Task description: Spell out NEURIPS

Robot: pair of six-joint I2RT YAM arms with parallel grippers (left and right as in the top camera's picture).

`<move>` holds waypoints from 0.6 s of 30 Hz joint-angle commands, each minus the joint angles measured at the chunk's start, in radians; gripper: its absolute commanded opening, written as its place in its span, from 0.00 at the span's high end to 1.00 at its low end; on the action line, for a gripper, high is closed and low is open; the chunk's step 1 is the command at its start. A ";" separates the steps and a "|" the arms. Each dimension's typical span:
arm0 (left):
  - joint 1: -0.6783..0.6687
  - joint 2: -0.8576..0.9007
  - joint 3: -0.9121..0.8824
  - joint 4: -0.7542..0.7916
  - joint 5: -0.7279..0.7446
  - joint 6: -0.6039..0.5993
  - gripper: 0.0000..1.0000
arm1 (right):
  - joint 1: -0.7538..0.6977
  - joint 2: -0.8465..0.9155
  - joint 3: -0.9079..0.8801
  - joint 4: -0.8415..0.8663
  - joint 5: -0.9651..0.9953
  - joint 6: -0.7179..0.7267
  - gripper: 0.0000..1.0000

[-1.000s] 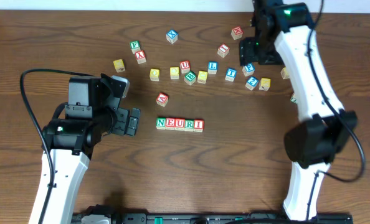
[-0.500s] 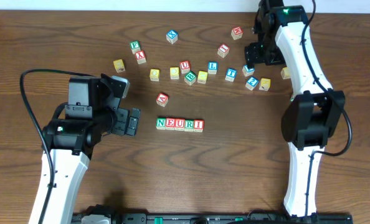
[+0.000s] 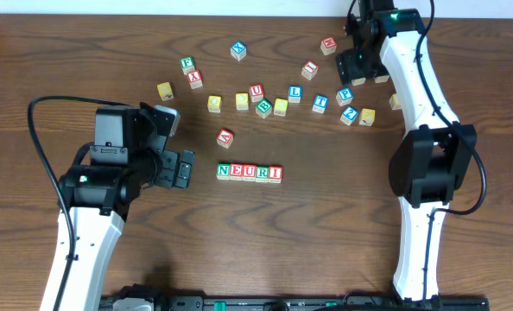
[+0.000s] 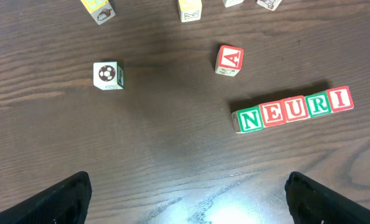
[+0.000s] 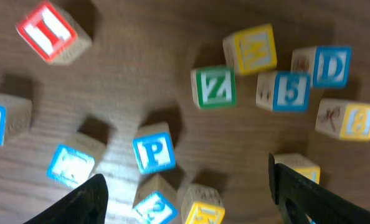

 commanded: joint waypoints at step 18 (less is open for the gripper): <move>0.004 -0.001 0.027 0.000 -0.010 0.006 0.02 | 0.038 0.123 0.020 0.056 -0.010 -0.040 0.29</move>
